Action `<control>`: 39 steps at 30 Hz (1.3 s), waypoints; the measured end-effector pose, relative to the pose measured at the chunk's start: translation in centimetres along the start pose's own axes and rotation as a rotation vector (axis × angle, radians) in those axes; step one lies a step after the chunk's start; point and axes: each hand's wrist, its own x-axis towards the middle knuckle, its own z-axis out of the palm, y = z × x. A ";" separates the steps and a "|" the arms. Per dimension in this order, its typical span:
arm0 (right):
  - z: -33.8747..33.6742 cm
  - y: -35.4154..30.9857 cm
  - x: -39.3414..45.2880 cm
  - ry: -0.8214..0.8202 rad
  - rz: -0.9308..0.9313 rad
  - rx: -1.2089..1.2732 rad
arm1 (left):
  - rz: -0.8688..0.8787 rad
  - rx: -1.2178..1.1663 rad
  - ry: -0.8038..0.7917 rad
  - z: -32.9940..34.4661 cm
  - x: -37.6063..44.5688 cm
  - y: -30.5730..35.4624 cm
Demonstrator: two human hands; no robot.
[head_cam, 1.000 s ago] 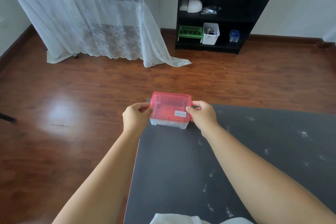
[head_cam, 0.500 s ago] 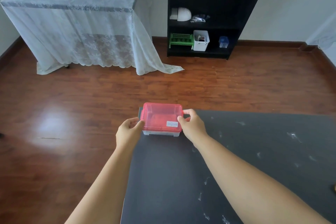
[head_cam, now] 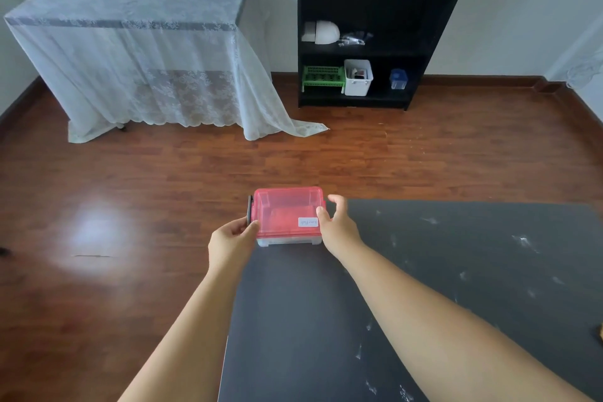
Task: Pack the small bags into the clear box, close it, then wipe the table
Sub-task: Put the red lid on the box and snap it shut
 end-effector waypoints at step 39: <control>1.1 0.6 -0.7 0.081 -0.069 0.015 | 0.210 0.297 0.115 0.7 -0.7 1.4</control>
